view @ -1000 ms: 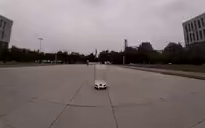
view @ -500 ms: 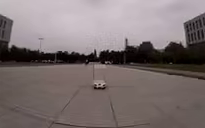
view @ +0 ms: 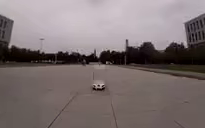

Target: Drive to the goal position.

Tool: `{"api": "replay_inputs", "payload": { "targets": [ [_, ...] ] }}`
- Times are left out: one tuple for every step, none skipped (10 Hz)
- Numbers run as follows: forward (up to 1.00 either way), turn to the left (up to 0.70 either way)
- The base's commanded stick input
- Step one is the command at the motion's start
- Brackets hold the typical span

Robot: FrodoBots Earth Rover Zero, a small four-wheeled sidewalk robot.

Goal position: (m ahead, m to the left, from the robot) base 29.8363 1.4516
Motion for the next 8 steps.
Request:
{"api": "replay_inputs", "payload": {
  "targets": [
    [1.00, 0.00],
    [1.00, 0.00],
    [1.00, 0.00],
    [1.00, 0.00],
    [1.00, 0.00],
    [1.00, 0.00],
    [1.00, 0.00],
    [1.00, 0.00]
  ]
}}
